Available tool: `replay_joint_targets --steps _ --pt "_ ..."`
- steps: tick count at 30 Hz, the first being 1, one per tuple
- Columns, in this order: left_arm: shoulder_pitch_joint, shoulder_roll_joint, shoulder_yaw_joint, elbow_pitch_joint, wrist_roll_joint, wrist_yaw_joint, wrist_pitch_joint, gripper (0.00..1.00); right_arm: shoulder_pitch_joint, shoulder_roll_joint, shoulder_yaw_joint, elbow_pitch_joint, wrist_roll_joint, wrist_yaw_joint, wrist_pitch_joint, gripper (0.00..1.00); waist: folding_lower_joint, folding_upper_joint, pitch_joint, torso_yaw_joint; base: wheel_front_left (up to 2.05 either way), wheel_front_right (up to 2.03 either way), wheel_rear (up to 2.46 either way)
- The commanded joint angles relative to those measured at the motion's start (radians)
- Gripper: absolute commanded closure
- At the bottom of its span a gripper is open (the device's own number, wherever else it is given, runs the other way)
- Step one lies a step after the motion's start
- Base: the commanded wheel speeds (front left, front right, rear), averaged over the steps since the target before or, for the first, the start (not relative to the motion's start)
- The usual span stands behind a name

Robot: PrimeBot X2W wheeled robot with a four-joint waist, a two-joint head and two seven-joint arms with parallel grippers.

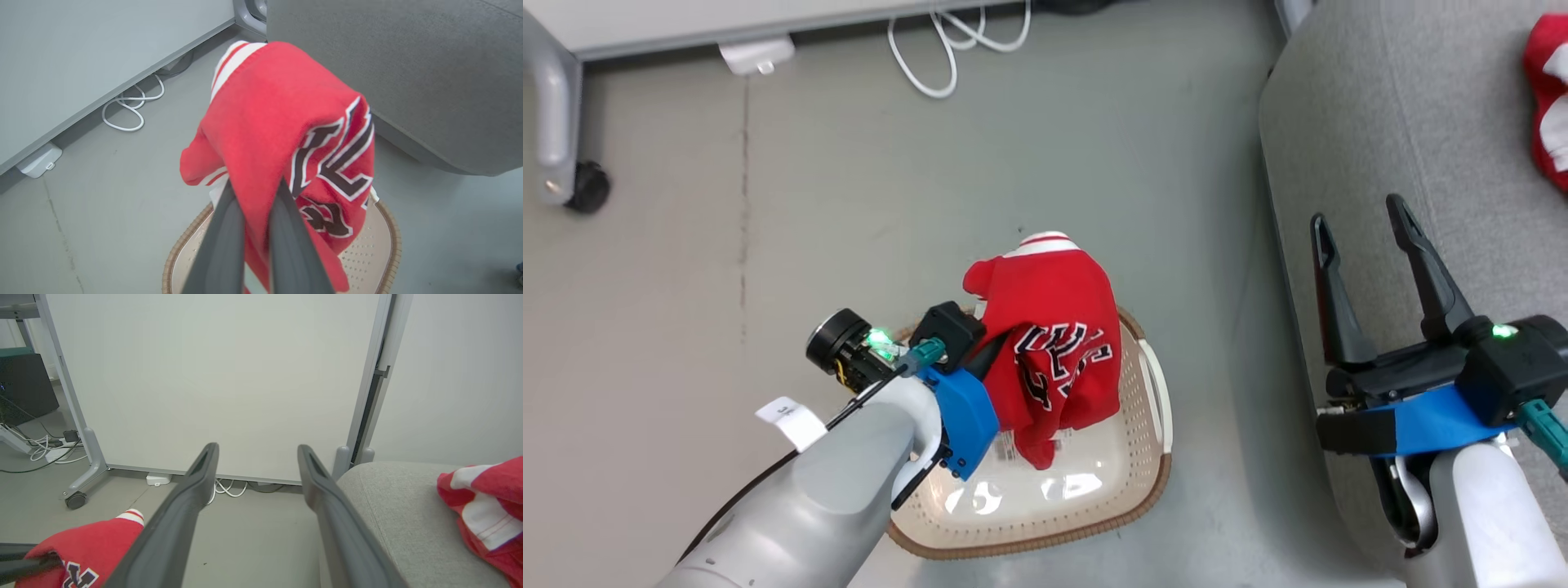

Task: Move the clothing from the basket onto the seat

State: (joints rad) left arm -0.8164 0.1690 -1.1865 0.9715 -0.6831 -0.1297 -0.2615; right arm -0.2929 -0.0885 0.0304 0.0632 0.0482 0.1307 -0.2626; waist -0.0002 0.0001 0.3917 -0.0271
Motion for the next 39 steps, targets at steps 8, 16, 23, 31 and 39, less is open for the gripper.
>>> replay_joint_targets --steps 8,16,23,31,39 --pt "0.049 0.025 0.128 -0.097 0.052 -0.001 -0.005 1.0 0.055 -0.003 -0.005 0.031 0.014 0.0 -0.003 0.0 0.0002 -0.0001 -0.128 0.027 0.0 0.0 0.0" --pt "0.094 0.028 0.255 -0.184 0.098 -0.001 -0.005 1.0 0.091 0.007 -0.003 0.047 0.022 0.0 -0.003 0.0 0.0002 -0.0001 -0.193 0.034 0.0 0.0 0.0" --pt "0.103 0.028 0.343 -0.277 0.109 -0.001 -0.005 1.0 0.118 0.017 -0.004 0.055 0.026 0.0 -0.003 0.0 0.0002 -0.0001 -0.227 0.044 0.0 0.0 0.0" --pt "0.082 0.04 0.388 -0.388 0.149 -0.001 -0.005 1.0 0.144 0.028 -0.006 0.06 0.031 0.0 -0.003 0.0 0.0002 -0.0001 -0.264 0.055 0.0 0.0 0.0" --pt "0.08 0.038 0.385 -0.455 0.15 0.004 0.003 1.0 0.159 0.032 -0.002 0.059 0.035 0.0 -0.003 0.0 0.0002 -0.0001 -0.273 0.06 0.0 0.0 0.0"
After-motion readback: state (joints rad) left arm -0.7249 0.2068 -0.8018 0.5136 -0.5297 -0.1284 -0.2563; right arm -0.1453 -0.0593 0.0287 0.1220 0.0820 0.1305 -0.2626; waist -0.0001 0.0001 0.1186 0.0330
